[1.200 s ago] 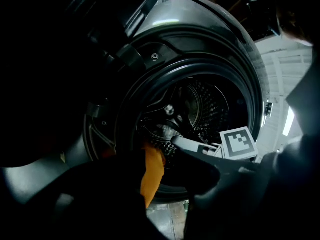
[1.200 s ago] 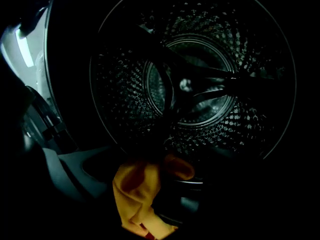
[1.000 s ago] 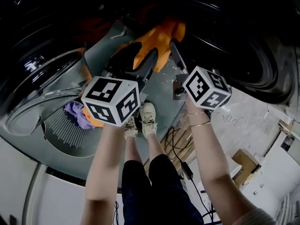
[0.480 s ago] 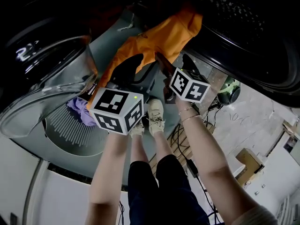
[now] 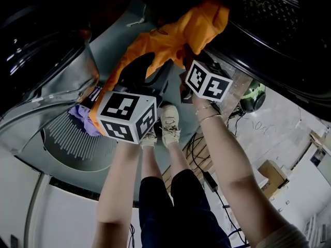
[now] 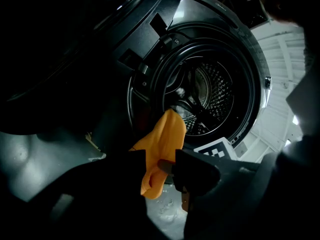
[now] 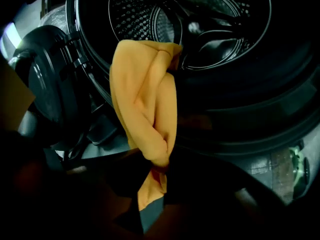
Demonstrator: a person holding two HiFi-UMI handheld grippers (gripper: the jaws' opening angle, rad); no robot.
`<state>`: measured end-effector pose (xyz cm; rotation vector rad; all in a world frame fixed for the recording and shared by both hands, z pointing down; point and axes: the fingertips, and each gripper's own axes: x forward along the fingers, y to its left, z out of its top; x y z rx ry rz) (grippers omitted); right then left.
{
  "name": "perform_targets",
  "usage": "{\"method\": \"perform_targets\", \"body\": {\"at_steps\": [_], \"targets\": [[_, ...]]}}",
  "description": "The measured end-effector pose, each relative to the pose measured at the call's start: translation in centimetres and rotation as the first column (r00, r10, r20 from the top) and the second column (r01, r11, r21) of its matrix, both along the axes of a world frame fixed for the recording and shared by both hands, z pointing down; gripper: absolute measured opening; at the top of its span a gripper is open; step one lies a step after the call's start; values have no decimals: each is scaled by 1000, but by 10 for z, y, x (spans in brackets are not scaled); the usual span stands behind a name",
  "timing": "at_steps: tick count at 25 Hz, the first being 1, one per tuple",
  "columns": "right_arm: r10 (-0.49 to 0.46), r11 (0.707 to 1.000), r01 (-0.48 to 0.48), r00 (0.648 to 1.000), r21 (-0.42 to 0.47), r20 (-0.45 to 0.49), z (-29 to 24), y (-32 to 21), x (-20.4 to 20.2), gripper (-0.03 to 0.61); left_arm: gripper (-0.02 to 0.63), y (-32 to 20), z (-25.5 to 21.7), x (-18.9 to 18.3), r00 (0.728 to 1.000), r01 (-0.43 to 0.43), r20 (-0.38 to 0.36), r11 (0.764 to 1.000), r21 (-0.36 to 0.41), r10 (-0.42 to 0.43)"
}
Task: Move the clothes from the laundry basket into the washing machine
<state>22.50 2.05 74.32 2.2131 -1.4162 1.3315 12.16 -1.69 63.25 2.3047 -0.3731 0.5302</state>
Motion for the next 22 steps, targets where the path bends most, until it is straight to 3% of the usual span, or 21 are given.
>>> {"method": "perform_targets", "body": {"at_steps": [6, 14, 22], "targets": [[-16, 987, 20, 1000, 160, -25, -78, 5, 0, 77, 173, 4, -13, 3, 1000, -12, 3, 1000, -10, 12], [122, 936, -62, 981, 347, -152, -190, -16, 63, 77, 173, 4, -44, 16, 999, -25, -22, 1000, 1, 25], [243, 884, -71, 915, 462, -323, -260, -43, 127, 77, 173, 1, -59, 30, 999, -32, -31, 999, 17, 32]]}}
